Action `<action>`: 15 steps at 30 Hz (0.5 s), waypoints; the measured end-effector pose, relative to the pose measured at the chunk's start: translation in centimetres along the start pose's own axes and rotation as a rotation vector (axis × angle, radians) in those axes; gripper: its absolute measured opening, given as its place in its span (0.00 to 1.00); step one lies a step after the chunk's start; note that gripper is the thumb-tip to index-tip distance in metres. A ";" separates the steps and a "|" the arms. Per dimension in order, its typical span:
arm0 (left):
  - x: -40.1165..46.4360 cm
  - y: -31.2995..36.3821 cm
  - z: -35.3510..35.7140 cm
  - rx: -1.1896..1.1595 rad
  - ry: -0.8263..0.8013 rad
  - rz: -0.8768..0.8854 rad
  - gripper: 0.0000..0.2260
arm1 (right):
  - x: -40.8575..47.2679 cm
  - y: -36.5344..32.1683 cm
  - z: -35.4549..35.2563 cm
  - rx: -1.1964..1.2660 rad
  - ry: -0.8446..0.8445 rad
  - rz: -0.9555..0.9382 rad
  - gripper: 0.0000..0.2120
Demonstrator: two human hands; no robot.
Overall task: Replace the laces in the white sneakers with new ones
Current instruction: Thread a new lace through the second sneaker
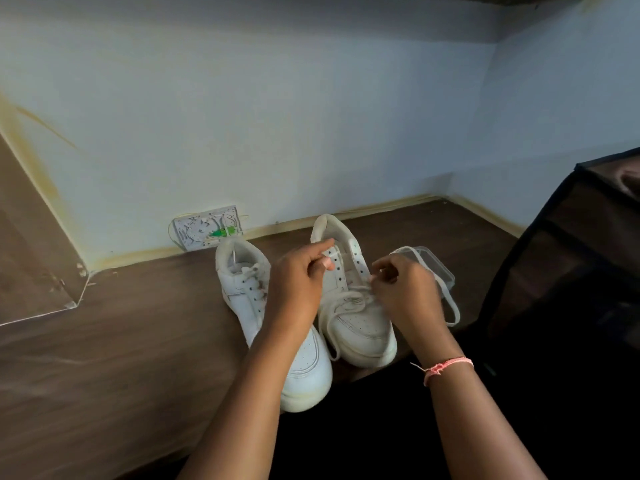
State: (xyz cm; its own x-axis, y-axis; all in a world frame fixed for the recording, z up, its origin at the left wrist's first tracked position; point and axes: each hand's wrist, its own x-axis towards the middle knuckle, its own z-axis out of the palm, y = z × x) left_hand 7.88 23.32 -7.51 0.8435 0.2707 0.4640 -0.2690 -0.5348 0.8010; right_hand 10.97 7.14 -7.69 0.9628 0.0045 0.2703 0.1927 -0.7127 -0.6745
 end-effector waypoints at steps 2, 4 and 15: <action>-0.3 -0.3 1.2 0.055 0.017 0.027 0.13 | -0.4 0.0 1.0 0.039 -0.010 -0.021 0.11; -0.4 -0.7 2.2 0.063 0.024 0.038 0.08 | -0.6 0.0 2.1 0.002 0.045 -0.086 0.13; 0.4 -1.9 5.2 0.126 0.045 -0.002 0.04 | -0.4 0.6 3.2 -0.019 0.174 -0.090 0.05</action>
State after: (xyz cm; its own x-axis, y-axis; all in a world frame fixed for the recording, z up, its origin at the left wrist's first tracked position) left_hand 11.17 20.27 -10.83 0.8213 0.3066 0.4810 -0.2042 -0.6294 0.7498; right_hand 11.30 8.97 -10.41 0.8944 -0.0514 0.4442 0.2708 -0.7282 -0.6296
